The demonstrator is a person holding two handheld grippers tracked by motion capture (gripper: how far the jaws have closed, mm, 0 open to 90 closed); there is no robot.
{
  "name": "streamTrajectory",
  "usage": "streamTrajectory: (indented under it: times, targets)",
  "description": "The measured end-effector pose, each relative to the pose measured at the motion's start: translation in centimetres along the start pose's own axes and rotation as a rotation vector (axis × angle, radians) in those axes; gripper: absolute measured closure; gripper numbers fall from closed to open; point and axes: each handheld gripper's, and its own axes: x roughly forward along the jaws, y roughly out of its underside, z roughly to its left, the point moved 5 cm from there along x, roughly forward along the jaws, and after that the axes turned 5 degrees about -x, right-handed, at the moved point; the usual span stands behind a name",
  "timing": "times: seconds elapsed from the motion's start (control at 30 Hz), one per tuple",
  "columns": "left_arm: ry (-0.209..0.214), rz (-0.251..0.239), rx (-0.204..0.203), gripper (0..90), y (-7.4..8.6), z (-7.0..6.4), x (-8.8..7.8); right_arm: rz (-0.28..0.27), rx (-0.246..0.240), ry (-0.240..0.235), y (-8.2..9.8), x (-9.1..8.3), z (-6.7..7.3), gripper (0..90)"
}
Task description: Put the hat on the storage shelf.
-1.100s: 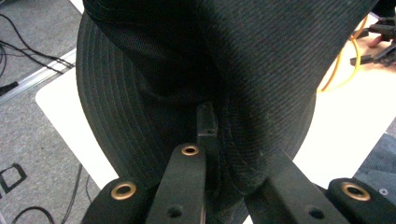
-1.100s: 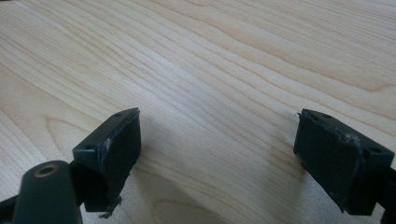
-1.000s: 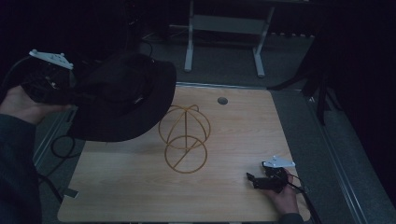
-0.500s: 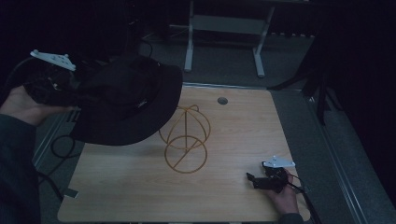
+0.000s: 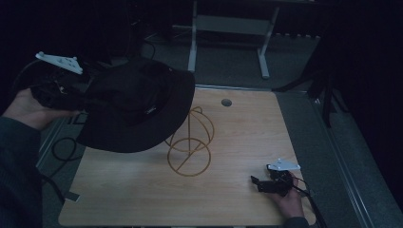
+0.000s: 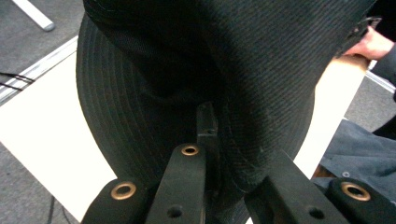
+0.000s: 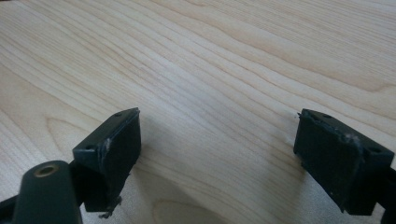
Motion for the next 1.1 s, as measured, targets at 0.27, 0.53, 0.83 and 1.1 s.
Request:
streamTrajectory:
  times: [0.27,0.53,0.83,1.1]
  targets:
    - [0.051,-0.022,0.019,88.3,-0.6,-0.8,0.1,0.0,0.001,0.0,0.0,0.0,0.0,14.8]
    - [0.062,-0.027,0.046,88.2,-1.3,-1.7,0.7,0.0,0.001,0.0,0.0,0.0,0.0,14.7]
    - [0.075,-0.016,0.074,88.1,-2.4,-2.7,1.8,0.0,0.001,-0.001,0.0,0.0,0.0,14.8]
    - [0.087,-0.008,0.099,88.0,-3.5,-3.7,2.8,0.0,0.001,-0.001,0.0,0.0,0.0,14.7]
